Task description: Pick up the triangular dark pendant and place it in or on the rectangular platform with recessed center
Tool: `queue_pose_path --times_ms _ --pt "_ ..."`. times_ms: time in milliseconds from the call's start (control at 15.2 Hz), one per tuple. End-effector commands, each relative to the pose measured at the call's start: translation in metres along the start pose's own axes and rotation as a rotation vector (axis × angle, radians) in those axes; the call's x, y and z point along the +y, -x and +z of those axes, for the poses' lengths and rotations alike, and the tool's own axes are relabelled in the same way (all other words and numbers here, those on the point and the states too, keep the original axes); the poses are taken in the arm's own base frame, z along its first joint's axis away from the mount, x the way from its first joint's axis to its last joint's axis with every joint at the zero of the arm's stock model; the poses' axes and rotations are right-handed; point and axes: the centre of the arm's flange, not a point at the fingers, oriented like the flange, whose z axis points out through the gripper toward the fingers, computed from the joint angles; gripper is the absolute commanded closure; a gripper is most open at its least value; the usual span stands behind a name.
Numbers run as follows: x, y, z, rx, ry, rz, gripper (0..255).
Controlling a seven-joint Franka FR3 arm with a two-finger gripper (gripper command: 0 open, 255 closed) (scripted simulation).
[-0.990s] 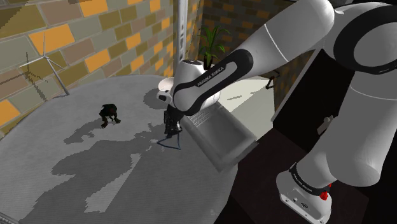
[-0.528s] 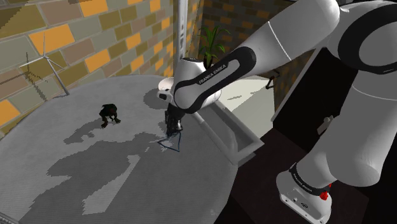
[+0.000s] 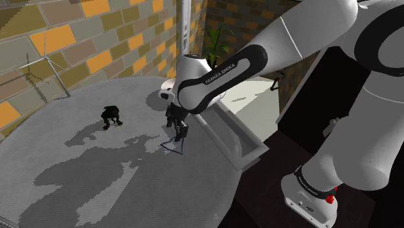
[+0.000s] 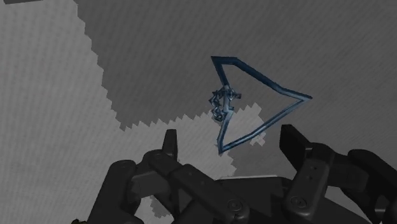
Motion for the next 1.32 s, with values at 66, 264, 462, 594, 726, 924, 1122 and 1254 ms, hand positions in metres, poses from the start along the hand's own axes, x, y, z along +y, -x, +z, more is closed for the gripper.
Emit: queue_pose_path --times_ms 66,264,462,594,726,924,1122,1254 --pt "-0.007 0.023 -0.008 0.035 0.034 0.16 0" --pt "-0.006 0.022 0.008 0.035 0.034 0.16 0" --pt "-0.006 0.022 0.023 0.035 0.034 0.16 0" --pt "-0.005 0.021 0.032 0.035 0.034 0.16 0" --pt "-0.005 0.021 0.032 0.035 0.034 0.16 0" --pt "-0.005 0.021 0.032 0.035 0.034 0.16 0" --pt "-0.005 0.021 0.032 0.035 0.034 0.16 255" --pt "-0.006 0.022 0.032 0.035 0.034 0.16 255"
